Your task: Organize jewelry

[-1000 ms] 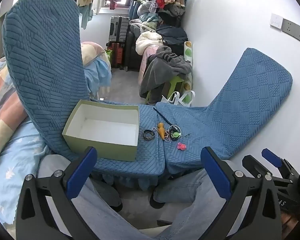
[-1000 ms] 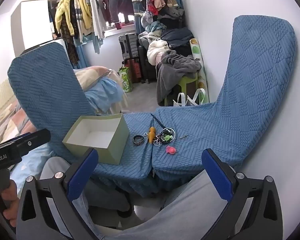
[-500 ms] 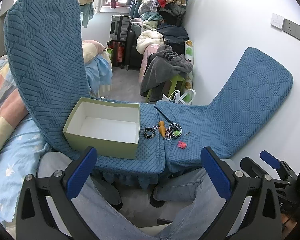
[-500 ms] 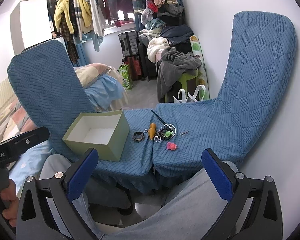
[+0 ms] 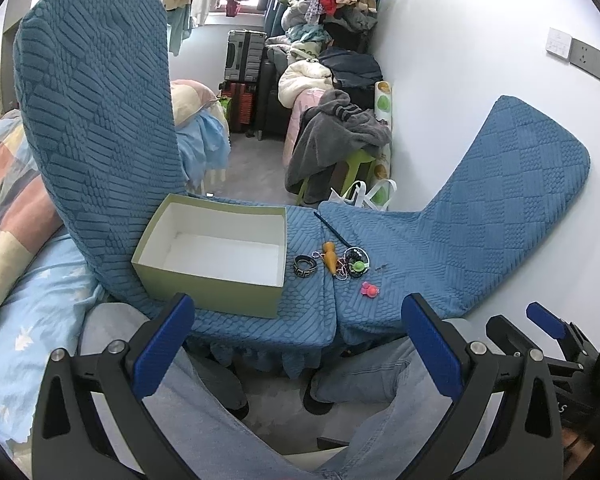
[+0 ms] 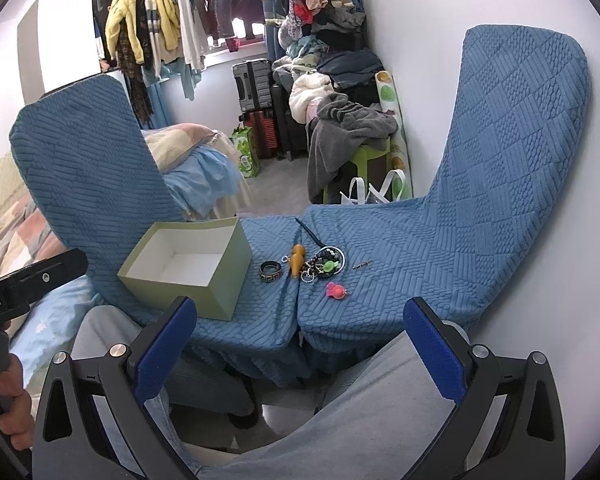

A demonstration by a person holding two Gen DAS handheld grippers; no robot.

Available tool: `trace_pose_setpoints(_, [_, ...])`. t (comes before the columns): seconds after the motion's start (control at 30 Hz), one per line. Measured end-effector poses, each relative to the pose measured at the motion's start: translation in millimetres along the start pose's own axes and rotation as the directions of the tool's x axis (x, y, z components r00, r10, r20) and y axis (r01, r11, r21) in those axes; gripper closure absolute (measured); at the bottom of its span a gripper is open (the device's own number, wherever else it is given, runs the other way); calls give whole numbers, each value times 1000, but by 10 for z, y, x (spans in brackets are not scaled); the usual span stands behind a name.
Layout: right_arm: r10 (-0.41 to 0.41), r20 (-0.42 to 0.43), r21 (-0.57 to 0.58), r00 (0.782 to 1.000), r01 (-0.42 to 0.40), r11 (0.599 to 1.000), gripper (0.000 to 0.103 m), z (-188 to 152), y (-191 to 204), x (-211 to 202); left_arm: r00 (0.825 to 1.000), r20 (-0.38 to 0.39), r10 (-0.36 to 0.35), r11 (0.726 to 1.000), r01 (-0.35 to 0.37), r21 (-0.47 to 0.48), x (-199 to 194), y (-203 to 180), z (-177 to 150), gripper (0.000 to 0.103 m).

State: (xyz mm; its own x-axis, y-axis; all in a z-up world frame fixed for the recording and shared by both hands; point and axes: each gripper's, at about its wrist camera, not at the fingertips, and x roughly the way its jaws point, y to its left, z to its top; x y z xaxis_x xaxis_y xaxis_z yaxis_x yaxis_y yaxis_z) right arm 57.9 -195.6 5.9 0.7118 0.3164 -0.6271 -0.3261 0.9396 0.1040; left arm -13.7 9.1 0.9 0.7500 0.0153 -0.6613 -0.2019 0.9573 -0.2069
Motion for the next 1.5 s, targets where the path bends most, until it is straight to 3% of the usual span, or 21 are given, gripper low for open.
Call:
trace_pose_setpoints(0.87, [6,-27,13,1000,-6,1000,0,-8,-67,79,1000,-24,-12,1000,12,-8,74,69,-4,0])
trace_pose_setpoints(1.5, [56,-70,10,996,-55,998,0,-67,-132,828,993,-117,4,1000,-5,-8,1079,40,37,0])
